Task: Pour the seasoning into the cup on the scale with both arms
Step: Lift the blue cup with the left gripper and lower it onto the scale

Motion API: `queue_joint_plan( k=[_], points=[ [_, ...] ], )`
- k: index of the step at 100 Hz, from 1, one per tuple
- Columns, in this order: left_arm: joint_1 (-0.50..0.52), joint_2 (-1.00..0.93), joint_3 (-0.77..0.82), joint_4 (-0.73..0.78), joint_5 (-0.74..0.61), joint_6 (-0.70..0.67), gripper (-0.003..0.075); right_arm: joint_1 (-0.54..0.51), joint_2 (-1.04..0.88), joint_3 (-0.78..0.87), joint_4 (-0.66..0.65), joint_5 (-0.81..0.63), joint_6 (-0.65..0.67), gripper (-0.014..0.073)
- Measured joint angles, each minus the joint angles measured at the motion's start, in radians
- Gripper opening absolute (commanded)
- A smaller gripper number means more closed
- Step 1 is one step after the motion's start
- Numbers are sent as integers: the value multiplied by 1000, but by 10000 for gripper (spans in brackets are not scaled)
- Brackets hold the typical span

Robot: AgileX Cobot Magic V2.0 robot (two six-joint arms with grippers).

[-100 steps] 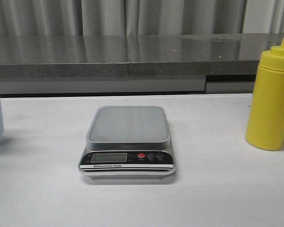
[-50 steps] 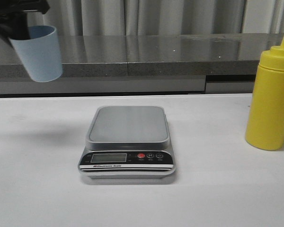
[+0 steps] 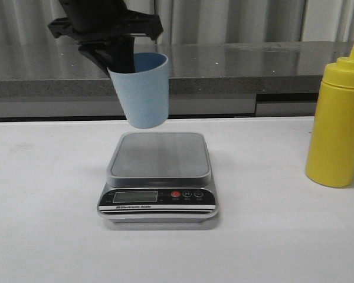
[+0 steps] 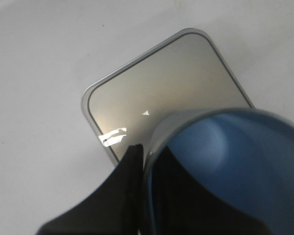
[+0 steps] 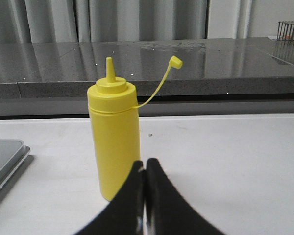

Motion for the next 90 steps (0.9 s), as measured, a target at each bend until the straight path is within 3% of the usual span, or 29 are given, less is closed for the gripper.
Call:
queue_joint_plan(
  k=[36, 46, 59, 68, 90],
  points=[
    [-15, 108, -45, 0, 9, 0, -6, 0, 0, 0, 0, 0, 0, -69],
    [-15, 120, -45, 0, 14, 0, 73, 0, 0, 0, 0, 0, 0, -69],
    [-15, 127, -47, 0, 14, 0, 250, 0, 0, 0, 0, 0, 0, -69],
    [-15, 129, -47, 0, 14, 0, 328, 0, 0, 0, 0, 0, 0, -69],
    [-15, 131, -91, 0, 20, 0, 358, 0, 0, 0, 0, 0, 0, -69]
  ],
)
